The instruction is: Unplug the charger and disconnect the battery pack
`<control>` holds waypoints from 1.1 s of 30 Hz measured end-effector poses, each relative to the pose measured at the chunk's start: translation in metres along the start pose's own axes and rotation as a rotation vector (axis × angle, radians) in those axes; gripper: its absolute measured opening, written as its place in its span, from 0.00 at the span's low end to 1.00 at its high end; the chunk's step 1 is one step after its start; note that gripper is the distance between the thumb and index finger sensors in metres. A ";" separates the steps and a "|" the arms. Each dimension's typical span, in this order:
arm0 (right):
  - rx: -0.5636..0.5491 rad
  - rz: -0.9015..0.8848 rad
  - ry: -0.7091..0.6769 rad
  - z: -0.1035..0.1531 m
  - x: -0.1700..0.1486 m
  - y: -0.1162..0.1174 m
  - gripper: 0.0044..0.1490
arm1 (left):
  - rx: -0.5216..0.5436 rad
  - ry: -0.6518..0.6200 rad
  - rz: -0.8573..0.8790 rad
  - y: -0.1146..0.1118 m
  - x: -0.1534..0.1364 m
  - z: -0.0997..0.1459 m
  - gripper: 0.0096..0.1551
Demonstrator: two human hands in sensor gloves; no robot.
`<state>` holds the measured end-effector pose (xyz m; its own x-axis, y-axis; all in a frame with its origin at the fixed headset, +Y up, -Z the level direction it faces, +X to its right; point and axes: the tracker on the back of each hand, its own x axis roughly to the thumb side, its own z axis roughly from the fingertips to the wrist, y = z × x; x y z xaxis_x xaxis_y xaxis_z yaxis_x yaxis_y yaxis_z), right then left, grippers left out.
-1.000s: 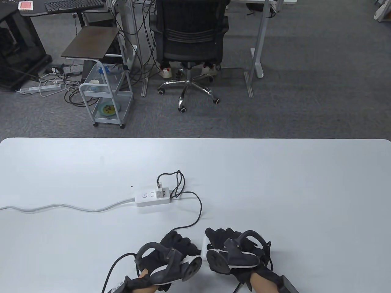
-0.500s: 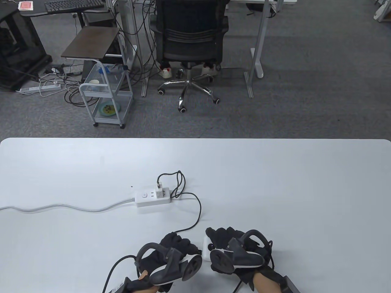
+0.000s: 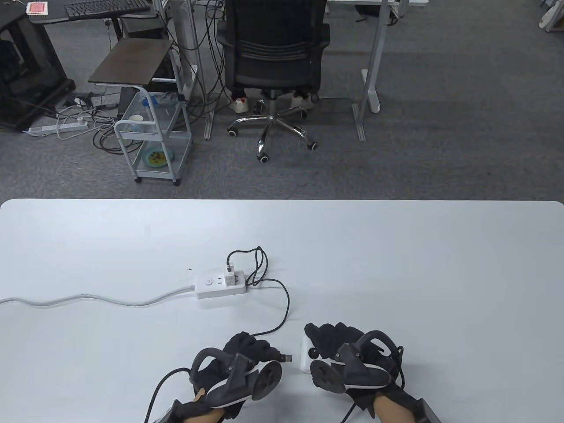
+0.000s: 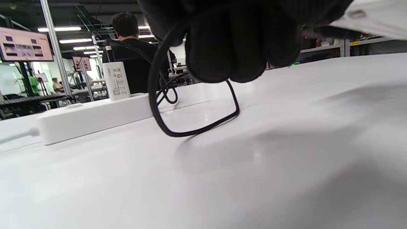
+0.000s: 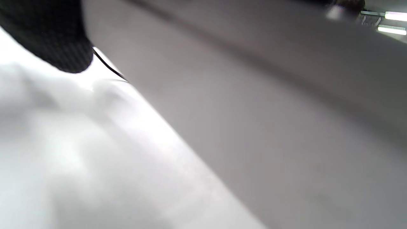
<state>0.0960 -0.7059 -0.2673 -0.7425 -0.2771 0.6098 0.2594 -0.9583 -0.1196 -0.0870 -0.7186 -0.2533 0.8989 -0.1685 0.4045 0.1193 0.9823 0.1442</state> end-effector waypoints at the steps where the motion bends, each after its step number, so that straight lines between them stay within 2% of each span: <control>1: 0.005 0.006 0.002 0.000 0.001 -0.002 0.69 | -0.010 -0.001 -0.009 -0.002 0.000 0.000 0.24; 7: -0.012 0.033 0.023 0.000 -0.001 -0.014 0.69 | -0.033 0.012 -0.024 -0.008 -0.004 -0.001 0.24; 12: 0.010 0.042 0.043 -0.005 -0.007 -0.025 0.69 | 0.013 0.029 -0.020 -0.012 -0.008 -0.003 0.24; 19: 0.105 0.071 0.110 -0.030 -0.029 -0.029 0.68 | 0.012 0.076 0.060 -0.019 -0.019 -0.015 0.24; 24: 0.174 0.085 0.177 -0.050 -0.049 -0.030 0.68 | 0.030 0.071 0.018 -0.016 -0.024 -0.012 0.24; 33: 0.205 0.101 0.270 -0.064 -0.080 -0.037 0.68 | 0.021 0.086 0.032 -0.023 -0.030 -0.014 0.24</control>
<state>0.1062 -0.6526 -0.3618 -0.8364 -0.4042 0.3703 0.4380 -0.8990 0.0081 -0.1109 -0.7345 -0.2818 0.9349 -0.1290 0.3307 0.0824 0.9850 0.1514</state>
